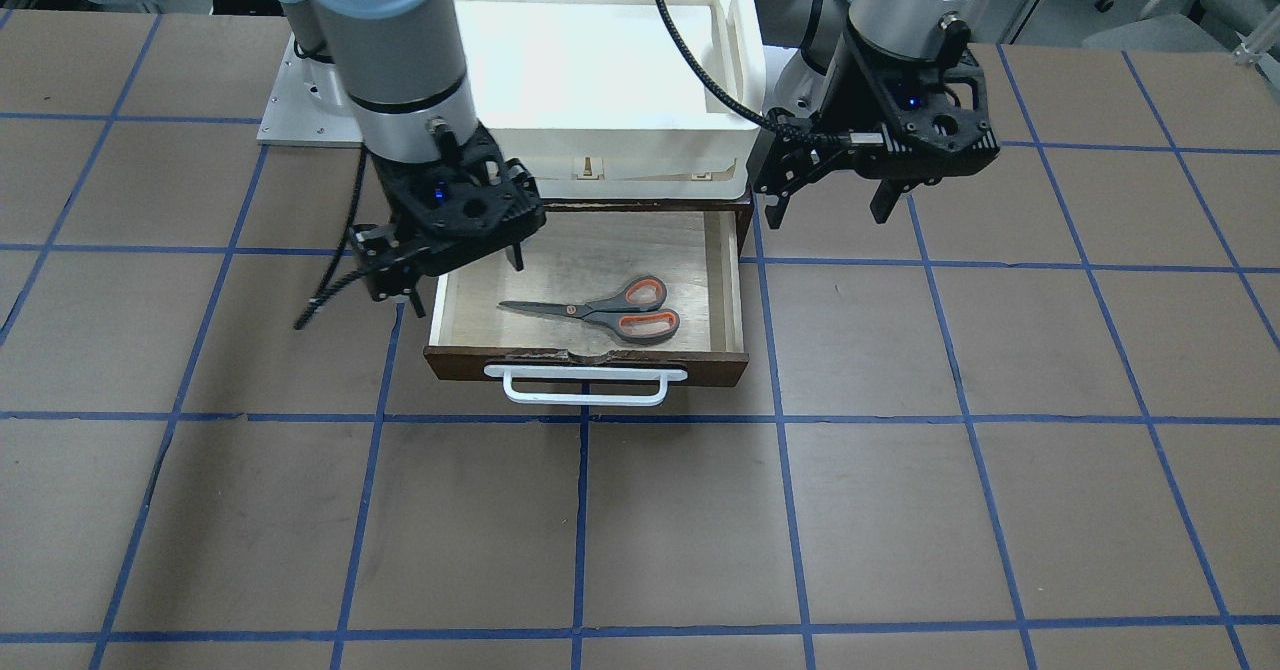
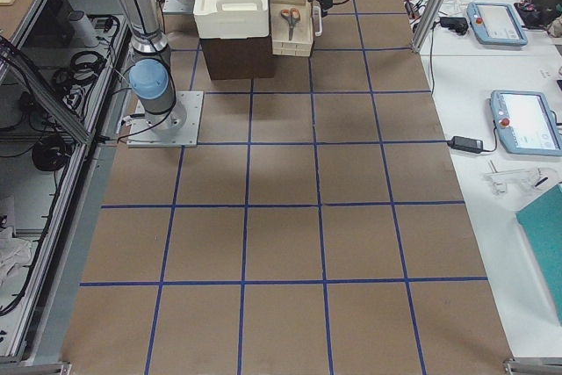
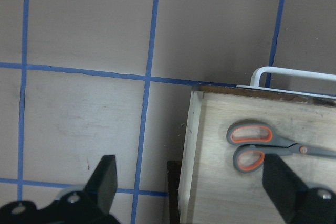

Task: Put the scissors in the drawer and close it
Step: 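Raise the right gripper away from the drawer while the left arm moves forward, then bring the left gripper down to the drawer front near its handle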

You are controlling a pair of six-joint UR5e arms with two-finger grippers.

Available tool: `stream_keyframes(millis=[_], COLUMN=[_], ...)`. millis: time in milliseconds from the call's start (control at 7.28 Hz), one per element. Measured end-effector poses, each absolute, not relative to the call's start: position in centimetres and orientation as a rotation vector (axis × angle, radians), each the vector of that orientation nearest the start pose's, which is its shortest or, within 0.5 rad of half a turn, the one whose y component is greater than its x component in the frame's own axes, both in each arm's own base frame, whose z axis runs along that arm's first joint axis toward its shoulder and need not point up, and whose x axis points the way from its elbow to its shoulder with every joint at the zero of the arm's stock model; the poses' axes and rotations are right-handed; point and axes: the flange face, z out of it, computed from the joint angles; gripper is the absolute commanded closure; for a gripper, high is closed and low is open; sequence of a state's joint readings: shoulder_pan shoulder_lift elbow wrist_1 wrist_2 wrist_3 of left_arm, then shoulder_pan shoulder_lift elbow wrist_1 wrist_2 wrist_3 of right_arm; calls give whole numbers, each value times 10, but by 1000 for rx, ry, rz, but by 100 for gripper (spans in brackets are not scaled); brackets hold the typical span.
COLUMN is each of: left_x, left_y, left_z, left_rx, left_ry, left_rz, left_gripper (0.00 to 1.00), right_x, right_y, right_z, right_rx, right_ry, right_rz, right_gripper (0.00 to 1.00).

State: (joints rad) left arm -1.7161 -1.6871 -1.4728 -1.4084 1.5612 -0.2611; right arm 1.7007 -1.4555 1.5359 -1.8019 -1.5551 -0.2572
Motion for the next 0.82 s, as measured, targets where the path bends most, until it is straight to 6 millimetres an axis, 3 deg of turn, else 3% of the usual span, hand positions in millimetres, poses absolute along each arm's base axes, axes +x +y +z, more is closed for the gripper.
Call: stream_keyframes(millis=[412,824], left_x=[-273,-313], left_y=[-582,-628], left_z=[437,378], left_rx=[-186,-166], left_ry=[3172,3174], left_rz=[-279,-273], left_gripper=[0,0], right_x=[143,130], right_y=[-532,-532], right_z=[480,475], right_rx=[-385,-189], right_ry=[3112,3116], right_rz=[-185,-127], right_gripper=[0,0])
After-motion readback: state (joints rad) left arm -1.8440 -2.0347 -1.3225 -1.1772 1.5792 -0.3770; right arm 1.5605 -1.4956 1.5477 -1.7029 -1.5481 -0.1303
